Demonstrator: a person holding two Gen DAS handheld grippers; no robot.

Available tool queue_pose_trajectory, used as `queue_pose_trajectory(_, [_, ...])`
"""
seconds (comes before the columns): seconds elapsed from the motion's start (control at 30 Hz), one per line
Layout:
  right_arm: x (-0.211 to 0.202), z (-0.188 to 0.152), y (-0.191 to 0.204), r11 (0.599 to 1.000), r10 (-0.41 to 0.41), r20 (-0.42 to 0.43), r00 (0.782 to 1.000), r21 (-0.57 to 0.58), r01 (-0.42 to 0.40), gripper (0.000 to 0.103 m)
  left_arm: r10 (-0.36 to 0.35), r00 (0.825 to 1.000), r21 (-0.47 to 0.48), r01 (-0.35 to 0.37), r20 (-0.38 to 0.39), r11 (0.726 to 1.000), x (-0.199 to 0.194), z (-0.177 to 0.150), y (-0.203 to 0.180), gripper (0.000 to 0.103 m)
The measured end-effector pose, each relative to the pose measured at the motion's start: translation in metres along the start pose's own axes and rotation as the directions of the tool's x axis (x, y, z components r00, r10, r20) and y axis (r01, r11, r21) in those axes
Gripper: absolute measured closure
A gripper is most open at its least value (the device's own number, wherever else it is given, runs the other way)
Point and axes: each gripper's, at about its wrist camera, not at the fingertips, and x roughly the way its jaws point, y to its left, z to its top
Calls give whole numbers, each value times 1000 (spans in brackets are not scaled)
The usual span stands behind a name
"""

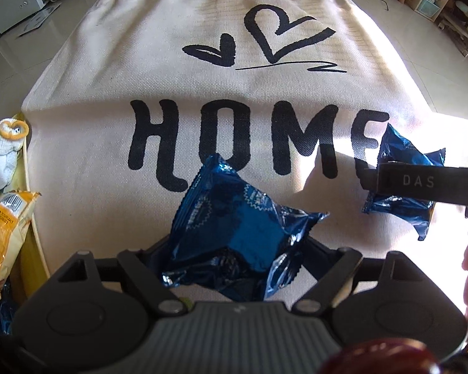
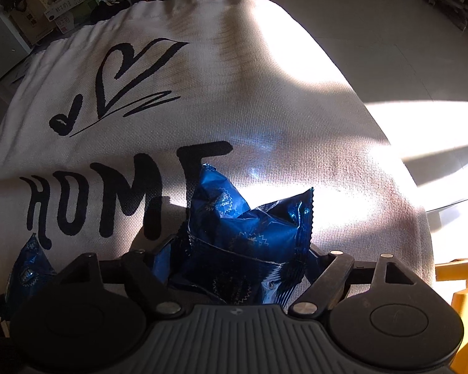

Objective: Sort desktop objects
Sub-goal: 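Carry the blue foil bags to the yellow tray with both grippers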

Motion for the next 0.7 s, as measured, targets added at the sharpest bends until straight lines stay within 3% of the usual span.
queue_pose_trajectory(0.1, [-3,13,3,999,41,7,999,3,-41,24,2,1000,-27,-1,12,1000,-11,2,15,19])
queue_pose_trajectory(0.7, [-69,-8,65,978,206,73,976,-40,-203,24,68,985,-191,-36,161,981,-104,4,88,19])
